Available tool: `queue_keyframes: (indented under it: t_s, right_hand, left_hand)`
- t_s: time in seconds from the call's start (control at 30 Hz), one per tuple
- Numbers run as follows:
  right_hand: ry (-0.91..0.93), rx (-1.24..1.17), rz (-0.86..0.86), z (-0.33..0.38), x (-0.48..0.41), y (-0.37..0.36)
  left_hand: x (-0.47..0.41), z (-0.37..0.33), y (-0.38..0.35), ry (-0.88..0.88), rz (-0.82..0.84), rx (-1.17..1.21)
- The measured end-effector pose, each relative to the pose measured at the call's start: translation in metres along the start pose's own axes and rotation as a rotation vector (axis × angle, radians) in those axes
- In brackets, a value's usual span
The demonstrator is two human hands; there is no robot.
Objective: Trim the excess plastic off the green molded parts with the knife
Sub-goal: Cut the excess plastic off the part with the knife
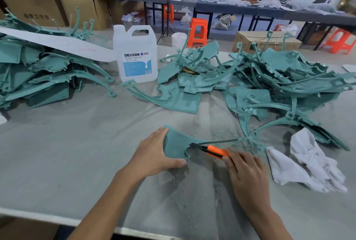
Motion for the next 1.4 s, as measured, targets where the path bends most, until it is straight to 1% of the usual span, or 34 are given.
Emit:
queue_keyframes:
  t_s: [0.1, 0.23, 0.3, 0.4, 0.53, 0.67, 0.77, 0.9, 1.0, 1.13, 1.23, 1.33, 1.4]
  right_hand:
    - [0.067, -0.01, 0.042, 0.007, 0.004, 0.0]
    - [-0.068, -0.051, 0.061, -0.005, 0.004, -0.002]
    - [-0.038, -0.031, 0.065, -0.002, 0.005, -0.003]
    - [0.043, -0.02, 0.045, 0.003, 0.005, -0.003]
    - [0.041, -0.025, 0.024, 0.0, 0.006, -0.002]
    - [-0.008, -0.021, -0.015, -0.002, 0.005, 0.001]
    - [0.061, -0.025, -0.027, 0.0, 0.007, 0.001]
    - [0.005, -0.035, -0.029, -0.003, 0.005, 0.0]
    - [0.056, -0.052, -0.02, 0.0, 0.006, -0.001]
    - [-0.002, -0.041, -0.04, -0.004, 0.006, 0.0]
    - [0.071, -0.051, -0.04, 0.001, 0.008, -0.001]
    - [0.019, -0.048, -0.042, -0.003, 0.005, -0.001]
    - [0.03, -0.041, -0.056, -0.002, 0.007, 0.0]
  left_hand:
    - [0.002, -0.002, -0.001, -0.01, -0.024, -0.04]
    - [0.011, -0.001, -0.014, 0.043, -0.055, -0.149]
    - [0.011, -0.001, -0.016, 0.061, -0.073, -0.205]
    - [0.005, -0.001, -0.015, 0.041, -0.045, -0.283]
    - [0.004, -0.001, -0.022, -0.014, -0.073, -0.362]
    - [0.004, 0.001, -0.027, 0.011, -0.069, -0.342]
    - [0.005, 0.0, -0.027, 0.015, -0.055, -0.344]
    - [0.005, 0.0, -0.027, 0.028, -0.044, -0.335]
    - [0.005, -0.001, -0.027, 0.022, -0.053, -0.345]
    - [0.008, -0.001, -0.029, 0.033, -0.063, -0.343]
    - [0.01, -0.002, -0.029, 0.04, -0.069, -0.357]
    - [0.01, -0.003, -0.028, 0.045, -0.052, -0.357]
    - [0.011, -0.004, -0.027, 0.049, -0.055, -0.354]
Point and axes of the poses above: each hand's wrist, its own x-axis away from the middle knuckle, its own y-axis out of the back of the hand, z = x × y, the point moved 6 cm from there along -x, towards the middle knuckle, and after that the axes turned 9 degrees about x, right-handed, at the moved point
